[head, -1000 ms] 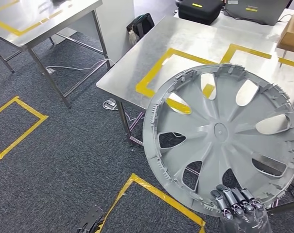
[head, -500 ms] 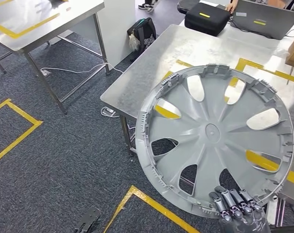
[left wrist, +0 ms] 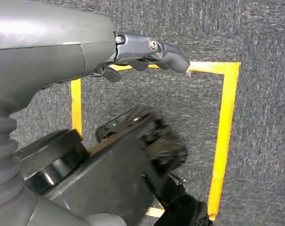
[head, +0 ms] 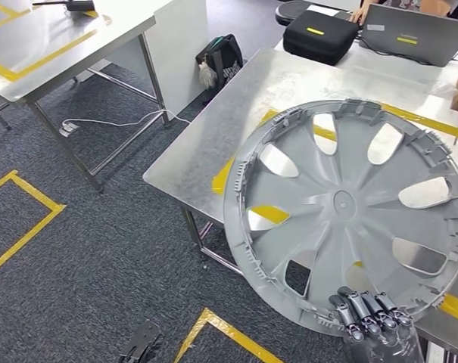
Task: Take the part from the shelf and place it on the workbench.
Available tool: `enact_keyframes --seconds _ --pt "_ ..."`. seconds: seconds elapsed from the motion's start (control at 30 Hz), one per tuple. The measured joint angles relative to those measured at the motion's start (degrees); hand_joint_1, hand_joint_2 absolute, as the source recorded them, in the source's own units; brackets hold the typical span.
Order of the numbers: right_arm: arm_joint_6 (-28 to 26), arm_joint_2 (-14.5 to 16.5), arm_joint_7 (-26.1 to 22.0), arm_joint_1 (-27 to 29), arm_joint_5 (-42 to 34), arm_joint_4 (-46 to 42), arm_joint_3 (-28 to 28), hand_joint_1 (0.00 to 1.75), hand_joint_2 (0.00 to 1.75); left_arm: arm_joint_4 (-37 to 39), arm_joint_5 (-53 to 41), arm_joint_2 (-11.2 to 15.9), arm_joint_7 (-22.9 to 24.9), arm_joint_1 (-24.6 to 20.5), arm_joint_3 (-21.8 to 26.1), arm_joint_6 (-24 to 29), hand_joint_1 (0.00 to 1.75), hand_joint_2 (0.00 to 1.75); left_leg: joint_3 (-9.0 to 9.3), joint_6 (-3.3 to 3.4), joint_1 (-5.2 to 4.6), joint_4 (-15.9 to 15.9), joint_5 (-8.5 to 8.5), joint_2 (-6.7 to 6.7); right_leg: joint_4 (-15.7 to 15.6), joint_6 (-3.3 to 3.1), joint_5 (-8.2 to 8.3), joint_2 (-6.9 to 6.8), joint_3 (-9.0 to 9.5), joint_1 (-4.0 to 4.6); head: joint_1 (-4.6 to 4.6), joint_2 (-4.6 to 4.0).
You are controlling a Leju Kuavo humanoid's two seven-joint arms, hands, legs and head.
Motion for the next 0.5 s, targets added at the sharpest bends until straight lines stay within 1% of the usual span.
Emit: enact_keyframes --seconds 0.03,0.07,0.1,0.13,0.17,0.2,0.23,0.27,0.3,0.33,0.37,0.4,0.43,0.47,0.5 --pt "0.0 0.0 0.2 0.01 0.0 0.02 -0.01 1.75 1.75 0.0 0.01 0.0 -0.01 0.06 0.01 -0.01 0.0 1.75 -1.24 -0.09 0.09 0.24 -0.09 0.0 0.0 0.08 -0.42 0.27 0.57 -0.07 0.02 0.0" --pt "0.0 0.0 0.34 0.01 0.0 0.04 -0.02 1.75 1.75 0.0 0.02 0.0 -0.01 0.11 0.01 -0.01 0.0 1.75 -1.59 -0.2 0.19 -1.29 1.27 -0.02 0.0 0.25 -0.89 0.62 1.23 -0.19 0.02 0.0" --pt "0.0 0.0 0.42 0.0 0.0 0.06 -0.03 1.75 1.75 0.0 0.04 0.01 -0.02 0.16 0.02 -0.01 0.0 1.75 -1.2 -0.33 0.31 -4.16 3.88 -0.17 0.0 0.47 -1.39 1.03 1.9 -0.32 0.03 0.0" --pt "0.0 0.0 0.46 -0.03 0.0 0.07 -0.04 1.75 1.75 0.01 0.05 0.02 -0.02 0.26 0.04 -0.01 0.0 1.75 -0.51 -0.51 0.53 -7.8 7.28 -0.71 0.0 0.81 -1.89 1.47 2.3 -0.43 0.0 0.0" --pt "0.0 0.0 0.48 -0.09 0.0 0.11 -0.05 1.75 1.75 0.03 0.07 0.04 -0.02 0.36 0.05 -0.01 0.0 1.75 0.08 -0.57 0.74 -11.11 9.73 -1.23 0.18 1.2 -2.39 1.96 2.67 -0.49 -0.15 0.0" --pt "0.0 0.01 0.52 -0.16 0.0 0.17 -0.04 1.75 1.75 0.04 0.07 0.05 -0.02 0.48 0.08 -0.01 0.0 1.75 0.45 -0.48 0.86 -13.23 11.28 -1.73 0.31 1.65 -2.88 2.45 2.74 -0.52 -0.29 0.0" --pt "0.01 0.01 0.56 -0.19 0.01 0.24 -0.04 1.75 1.75 0.06 0.07 0.05 -0.02 0.59 0.1 -0.01 0.0 1.75 0.59 -0.25 0.9 -14.3 11.97 -2.04 0.3 2.1 -3.3 2.95 2.7 -0.55 -0.44 0.0" --pt "0.01 0.02 0.61 -0.17 0.01 0.3 -0.05 1.75 1.75 0.07 0.08 0.04 -0.03 0.59 0.11 -0.01 0.0 1.75 0.66 0.14 0.83 -14.46 11.76 -1.88 0.16 2.52 -3.58 3.41 2.84 -0.61 -0.56 0.0" --pt "0.02 0.02 0.64 -0.1 0.01 0.33 -0.05 1.75 1.75 0.07 0.08 -0.01 -0.04 0.5 0.13 -0.01 0.0 1.75 0.88 0.57 0.81 -14.46 11.96 -1.58 -0.12 2.9 -3.79 3.41 2.9 -0.66 -0.55 0.0" --pt "0.02 0.02 0.65 -0.05 0.01 0.34 -0.06 1.75 1.75 0.06 0.08 -0.08 -0.05 0.35 0.15 -0.01 0.0 1.75 1.14 0.96 0.83 -14.6 12.04 -1.23 -0.12 3.2 -3.99 2.83 3.02 -0.66 -0.51 0.0" --pt "0.01 0.02 0.64 -0.09 0.0 0.34 -0.07 1.75 1.75 0.05 0.08 -0.14 -0.08 0.17 0.16 -0.01 0.0 1.75 1.42 1.34 0.87 -14.77 11.98 -0.87 0.61 3.44 -4.49 1.92 2.82 -0.58 -0.44 0.0" --pt "0.01 0.02 0.63 -0.22 0.0 0.34 -0.06 1.75 1.75 0.05 0.08 -0.19 -0.09 0.03 0.19 -0.01 0.0 1.75 1.7 1.71 0.86 -14.93 11.85 -0.45 2.6 3.6 -5.54 0.89 1.92 -0.47 -0.39 0.0" --pt "0.0 0.02 0.63 -0.37 0.0 0.35 -0.05 1.75 1.75 0.04 0.08 -0.2 -0.1 -0.01 0.22 -0.01 0.0 1.75 1.93 2.02 0.73 -14.95 11.62 -0.05 5.78 3.66 -7.0 0.14 0.19 -0.37 -0.36 0.0" --pt "0.0 0.02 0.64 -0.49 0.0 0.39 -0.05 1.75 1.75 0.04 0.09 -0.2 -0.11 -0.03 0.26 -0.01 0.0 1.75 2.11 2.32 0.54 -14.95 11.39 0.4 9.57 3.65 -8.51 -0.14 -2.05 -0.32 -0.36 0.0" --pt "0.0 0.02 0.68 -0.56 0.0 0.48 -0.05 1.75 1.75 0.05 0.08 -0.2 -0.11 -0.01 0.29 -0.01 0.0 1.75 2.27 2.55 0.33 -14.95 11.17 0.86 12.92 3.58 -9.52 -0.19 -4.22 -0.27 -0.37 0.0"
